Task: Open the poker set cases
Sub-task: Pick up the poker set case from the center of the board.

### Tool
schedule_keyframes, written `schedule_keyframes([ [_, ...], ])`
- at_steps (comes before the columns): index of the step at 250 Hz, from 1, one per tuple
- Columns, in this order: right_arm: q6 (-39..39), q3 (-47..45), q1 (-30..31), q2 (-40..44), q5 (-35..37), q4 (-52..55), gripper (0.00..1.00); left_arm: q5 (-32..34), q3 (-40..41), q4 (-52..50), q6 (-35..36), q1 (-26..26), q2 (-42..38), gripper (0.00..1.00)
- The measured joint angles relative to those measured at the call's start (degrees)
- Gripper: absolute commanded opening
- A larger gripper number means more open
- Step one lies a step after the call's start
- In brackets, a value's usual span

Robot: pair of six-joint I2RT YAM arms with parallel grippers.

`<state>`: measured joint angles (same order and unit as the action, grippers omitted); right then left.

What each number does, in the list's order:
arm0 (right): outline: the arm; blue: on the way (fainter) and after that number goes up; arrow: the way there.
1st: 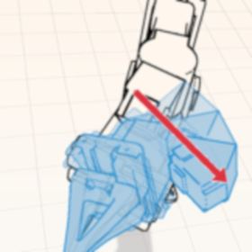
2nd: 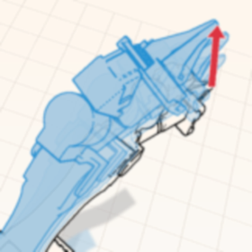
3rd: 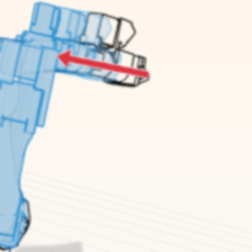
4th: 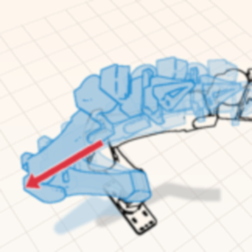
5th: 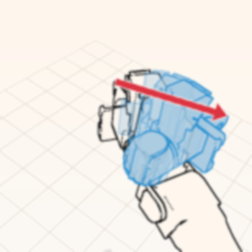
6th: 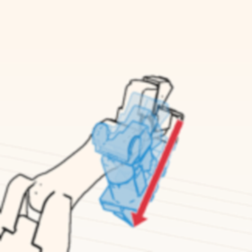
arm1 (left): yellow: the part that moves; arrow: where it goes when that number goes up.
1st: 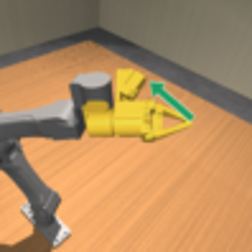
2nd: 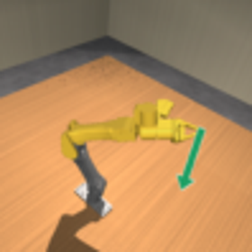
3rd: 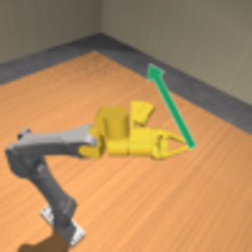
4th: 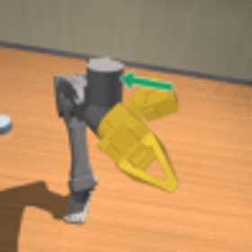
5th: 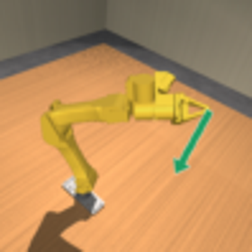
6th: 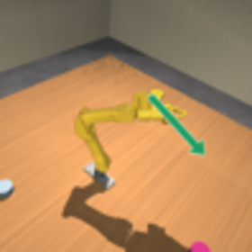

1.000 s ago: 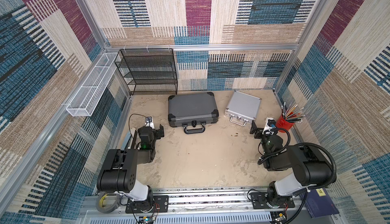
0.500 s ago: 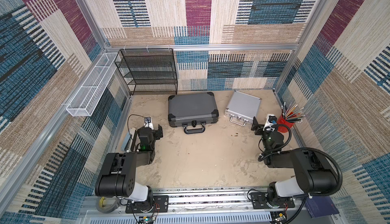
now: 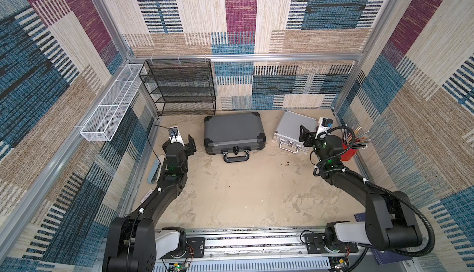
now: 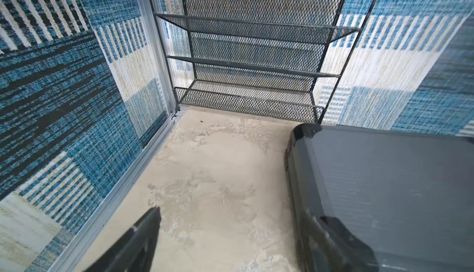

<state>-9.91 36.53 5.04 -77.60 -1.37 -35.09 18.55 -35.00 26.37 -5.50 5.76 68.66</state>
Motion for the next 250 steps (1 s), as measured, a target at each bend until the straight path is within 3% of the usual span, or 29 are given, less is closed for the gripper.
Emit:
schedule_keyframes([
  [77, -10.5, 5.7, 4.9, -8.5, -13.7, 5.9, 0.78, -17.4, -13.2, -22.4, -15.6, 0.9, 5.3, 0.79],
  [124, -13.2, 4.0, 10.1, -11.8, -21.6, 4.9, 0.74, -27.4, -14.0, -31.2, -18.1, 3.9, 6.1, 0.77],
  [168, -15.8, 3.7, 14.1, -17.3, -26.1, 1.1, 0.68, -30.0, -14.9, -35.3, -16.7, 8.0, 7.6, 0.74],
  [250, -19.8, 4.2, 20.0, -24.6, -26.5, -3.5, 0.63, -29.2, -18.1, -38.7, -11.5, 13.8, 11.3, 0.71],
])
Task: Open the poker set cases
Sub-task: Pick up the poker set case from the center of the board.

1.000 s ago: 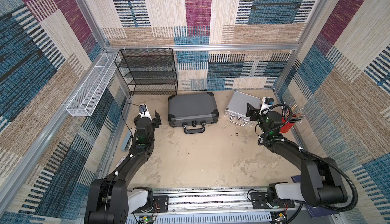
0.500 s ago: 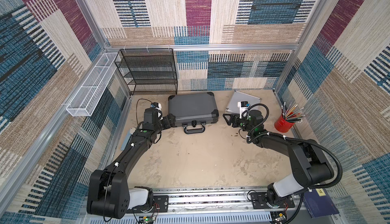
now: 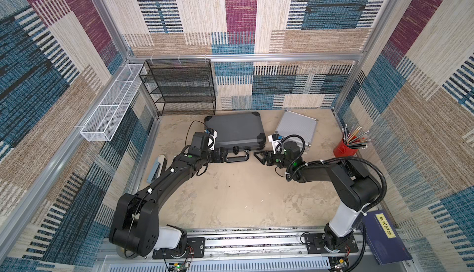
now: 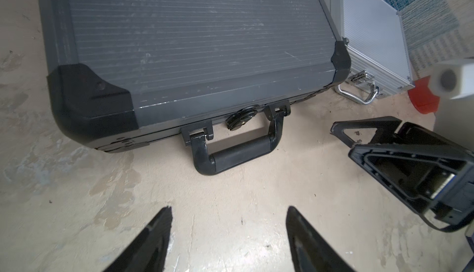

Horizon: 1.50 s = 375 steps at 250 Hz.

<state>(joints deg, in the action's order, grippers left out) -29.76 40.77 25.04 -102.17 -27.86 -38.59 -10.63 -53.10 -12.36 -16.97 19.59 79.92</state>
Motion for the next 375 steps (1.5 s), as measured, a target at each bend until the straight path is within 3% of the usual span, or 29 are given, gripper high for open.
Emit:
schedule_keyframes([
  [228, -8.5, 7.0, 5.4, -15.7, 4.7, -10.0, 0.64, 0.1, -1.0, -4.0, 6.1, 0.6, 0.1, 0.7],
  [375, -11.3, 9.2, 7.1, -19.5, 5.1, -15.3, 0.44, 1.7, -1.1, -4.6, 6.7, 0.6, -0.5, 0.68],
])
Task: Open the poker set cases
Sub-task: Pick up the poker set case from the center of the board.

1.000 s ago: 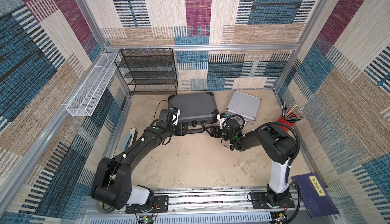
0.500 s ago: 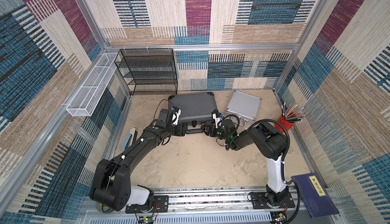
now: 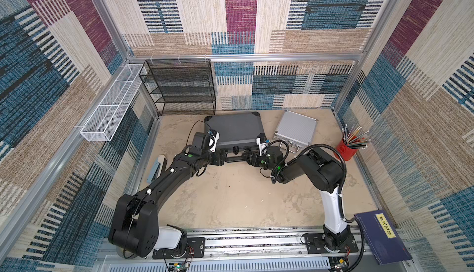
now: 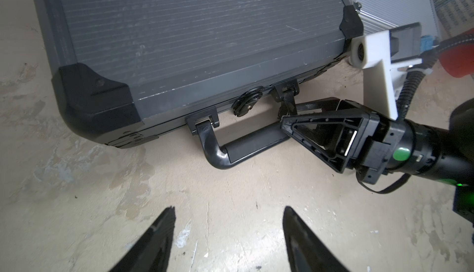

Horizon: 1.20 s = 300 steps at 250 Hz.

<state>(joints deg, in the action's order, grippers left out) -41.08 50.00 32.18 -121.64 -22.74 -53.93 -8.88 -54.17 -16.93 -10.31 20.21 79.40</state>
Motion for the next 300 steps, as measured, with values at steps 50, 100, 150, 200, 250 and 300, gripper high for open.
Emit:
schedule_keyframes([
  [50, -1.2, 0.2, 0.0, -0.4, 0.5, -0.8, 0.35, 1.0, 0.0, 0.0, 0.0, 0.1, 0.0, 0.66],
  [100, -2.8, 0.7, -0.2, -1.4, 4.3, -1.1, 0.2, 1.3, 0.0, 0.5, 3.9, 5.2, 1.3, 0.65],
  [150, -7.6, 1.3, -0.3, -1.5, 5.2, -1.3, 0.11, 4.4, 1.0, 2.0, 15.7, 11.1, 3.1, 0.67],
  [200, -8.9, 1.3, -0.3, -1.4, 5.2, -1.4, 0.05, 9.2, 3.5, 6.1, 26.6, 12.9, 5.7, 0.7],
  [250, -10.5, 1.6, -0.3, -0.8, 5.0, -0.2, 0.03, 13.4, 3.6, 12.7, 34.1, 13.1, 10.9, 0.72],
  [300, -12.2, 3.5, -0.4, 0.5, 4.6, 5.0, 0.02, 16.8, 2.3, 18.6, 42.0, 13.2, 16.2, 0.72],
])
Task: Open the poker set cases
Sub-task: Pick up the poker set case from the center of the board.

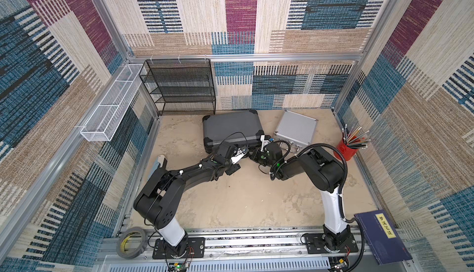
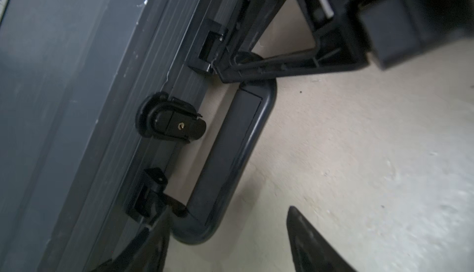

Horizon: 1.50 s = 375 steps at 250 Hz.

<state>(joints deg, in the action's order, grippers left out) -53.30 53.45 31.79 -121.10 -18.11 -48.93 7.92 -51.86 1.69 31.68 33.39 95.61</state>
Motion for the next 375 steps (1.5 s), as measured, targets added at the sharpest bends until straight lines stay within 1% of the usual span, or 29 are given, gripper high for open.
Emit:
schedule_keyframes([
  [55, -2.6, 0.8, -0.3, 0.7, -1.0, 2.5, 0.02, 6.1, 0.7, 8.5, 6.1, 0.0, 3.7, 0.7],
  [83, -3.9, 0.8, -0.5, 0.7, -1.4, 2.5, 0.02, 8.2, 1.1, 12.0, 8.0, 0.0, 5.4, 0.65],
  [109, -4.4, 1.1, -0.6, 0.8, -2.0, 3.2, 0.02, 8.7, 1.1, 13.5, 9.0, 0.0, 6.7, 0.59],
  [137, -4.7, 1.3, -0.9, 0.9, -2.5, 3.8, 0.06, 8.9, 1.1, 15.5, 9.9, 0.0, 8.2, 0.49],
  [150, -4.9, 1.4, -0.9, 1.1, -2.5, 4.2, 0.09, 9.0, 1.0, 15.8, 10.2, 0.0, 8.8, 0.47],
  [163, -5.1, 1.4, -0.9, 1.2, -2.7, 4.3, 0.13, 9.2, 1.0, 16.2, 10.4, 0.1, 9.2, 0.46],
  [203, -5.6, 1.2, -1.1, 1.2, -3.0, 4.3, 0.27, 9.6, 1.0, 17.0, 11.6, 0.1, 9.8, 0.38],
  [231, -5.3, 0.7, -1.4, 1.6, -7.0, 3.7, 0.37, 9.8, 1.1, 18.7, 12.7, 0.1, 9.9, 0.34],
  [243, -5.3, 0.6, -1.4, 1.6, -9.0, 3.5, 0.4, 9.9, 1.1, 19.8, 12.9, 0.1, 9.9, 0.32],
  [274, -5.3, -0.5, -1.6, 2.4, -11.5, 3.2, 0.43, 10.0, 1.1, 21.0, 14.3, 0.1, 10.0, 0.28],
  [321, -5.3, -3.6, -3.2, 4.7, -11.4, 3.3, 0.48, 10.1, 1.0, 22.0, 14.8, 0.1, 10.1, 0.21],
  [354, -4.9, -6.0, -5.4, 6.1, -11.2, 3.2, 0.48, 9.9, 0.5, 22.5, 14.8, 0.1, 10.1, 0.17],
  [375, -4.9, -7.9, -6.9, 6.1, -11.4, 2.0, 0.48, 9.9, 0.1, 22.2, 14.8, 0.1, 10.1, 0.11],
])
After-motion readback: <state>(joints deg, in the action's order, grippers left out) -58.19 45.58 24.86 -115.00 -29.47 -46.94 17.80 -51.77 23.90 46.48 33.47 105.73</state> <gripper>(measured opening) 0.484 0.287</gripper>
